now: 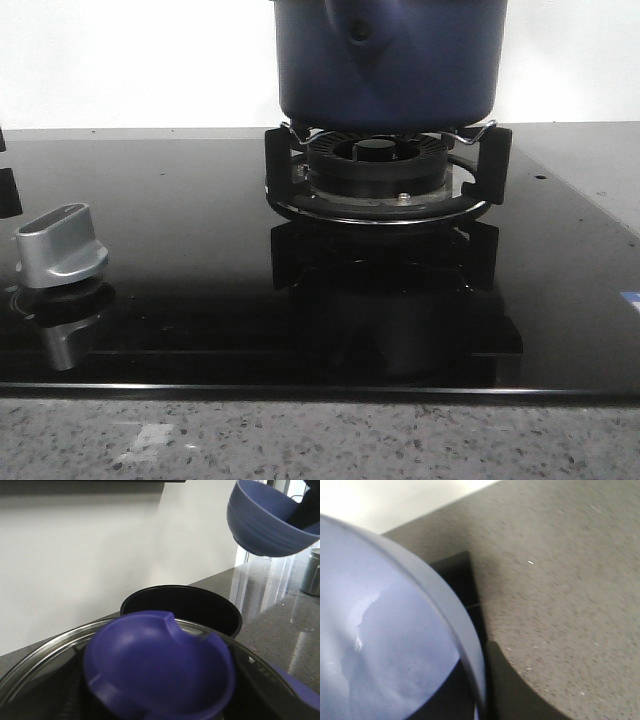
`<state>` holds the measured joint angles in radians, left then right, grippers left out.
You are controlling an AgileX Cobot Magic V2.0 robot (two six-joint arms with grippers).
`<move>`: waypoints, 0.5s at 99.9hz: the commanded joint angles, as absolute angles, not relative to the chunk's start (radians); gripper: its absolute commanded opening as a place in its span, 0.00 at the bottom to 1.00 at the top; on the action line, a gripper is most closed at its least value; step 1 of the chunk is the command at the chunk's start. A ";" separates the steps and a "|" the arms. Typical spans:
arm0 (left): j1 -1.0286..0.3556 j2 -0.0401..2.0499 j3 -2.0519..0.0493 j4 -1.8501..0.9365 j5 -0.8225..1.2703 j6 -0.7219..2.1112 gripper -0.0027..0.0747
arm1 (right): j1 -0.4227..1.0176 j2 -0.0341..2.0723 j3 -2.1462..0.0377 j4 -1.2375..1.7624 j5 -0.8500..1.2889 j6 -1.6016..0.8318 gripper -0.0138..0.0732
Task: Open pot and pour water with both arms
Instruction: 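Grasp the bowl rim with the right gripper and lift it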
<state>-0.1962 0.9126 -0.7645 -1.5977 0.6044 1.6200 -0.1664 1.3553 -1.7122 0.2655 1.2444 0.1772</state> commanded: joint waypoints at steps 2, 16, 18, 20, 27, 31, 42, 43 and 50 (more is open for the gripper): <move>-0.203 0.896 -0.794 -1.672 0.617 1.610 0.36 | -0.125 1.374 -1.835 0.297 1.240 0.168 0.08; -0.203 0.896 -0.794 -1.672 0.615 1.610 0.36 | -0.050 1.448 -1.943 0.315 1.269 0.168 0.08; -0.203 0.896 -0.794 -1.672 0.615 1.610 0.36 | -0.040 1.458 -1.954 0.315 1.269 0.168 0.08; -0.203 0.896 -0.794 -1.672 0.615 1.610 0.36 | -0.025 1.469 -1.964 0.315 1.269 0.168 0.08; -0.203 0.896 -0.794 -1.672 0.615 1.610 0.36 | 0.024 1.500 -1.988 0.315 1.263 0.168 0.08; -0.203 0.896 -0.794 -1.672 0.615 1.610 0.36 | 0.056 1.518 -1.993 0.315 1.248 0.168 0.08; -0.203 0.896 -0.794 -1.672 0.615 1.610 0.36 | 0.136 1.555 -2.000 0.271 1.200 0.168 0.08; -0.203 0.896 -0.794 -1.672 0.615 1.610 0.36 | 0.140 1.558 -2.000 0.266 1.195 0.168 0.08; -0.203 0.896 -0.794 -1.672 0.615 1.610 0.36 | 0.183 1.575 -2.000 0.210 1.165 0.168 0.08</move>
<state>-0.1962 0.9126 -0.7645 -1.5977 0.6044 1.6200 0.1431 1.5990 -1.9623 0.2468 1.2619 0.1754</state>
